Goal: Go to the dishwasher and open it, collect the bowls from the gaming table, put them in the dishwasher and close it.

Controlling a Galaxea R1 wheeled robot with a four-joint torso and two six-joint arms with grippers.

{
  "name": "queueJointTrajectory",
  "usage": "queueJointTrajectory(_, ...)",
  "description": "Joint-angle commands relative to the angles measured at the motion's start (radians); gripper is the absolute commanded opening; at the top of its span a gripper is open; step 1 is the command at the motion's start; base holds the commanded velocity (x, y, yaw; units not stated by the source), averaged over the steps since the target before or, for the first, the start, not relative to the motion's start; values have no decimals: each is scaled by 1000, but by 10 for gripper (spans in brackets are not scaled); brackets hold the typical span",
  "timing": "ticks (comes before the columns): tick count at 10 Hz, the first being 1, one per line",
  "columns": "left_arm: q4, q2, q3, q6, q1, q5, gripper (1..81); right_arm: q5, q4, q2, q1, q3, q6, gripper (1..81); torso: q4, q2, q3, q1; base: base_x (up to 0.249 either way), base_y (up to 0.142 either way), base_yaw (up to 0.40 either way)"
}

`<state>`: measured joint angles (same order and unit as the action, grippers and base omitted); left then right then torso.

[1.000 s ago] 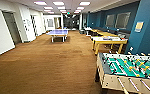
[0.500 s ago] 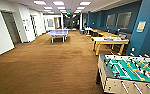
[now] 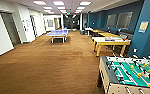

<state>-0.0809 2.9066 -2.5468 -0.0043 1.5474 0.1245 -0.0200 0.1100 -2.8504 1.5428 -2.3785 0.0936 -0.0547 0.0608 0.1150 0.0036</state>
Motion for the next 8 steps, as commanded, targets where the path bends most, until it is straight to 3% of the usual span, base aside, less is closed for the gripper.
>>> queueJointTrajectory(1, 1, -7, 5, -2, -39, -51, 811, 57, -6, 6, -43, 10, 5, 811, 0, 0, 0, 0, 170, 0, 0)
queueJointTrajectory(8, 1, -7, 5, -2, -39, -51, 811, 57, -6, 6, -43, 7, 5, 811, 0, 0, 0, 0, 175, 0, 0)
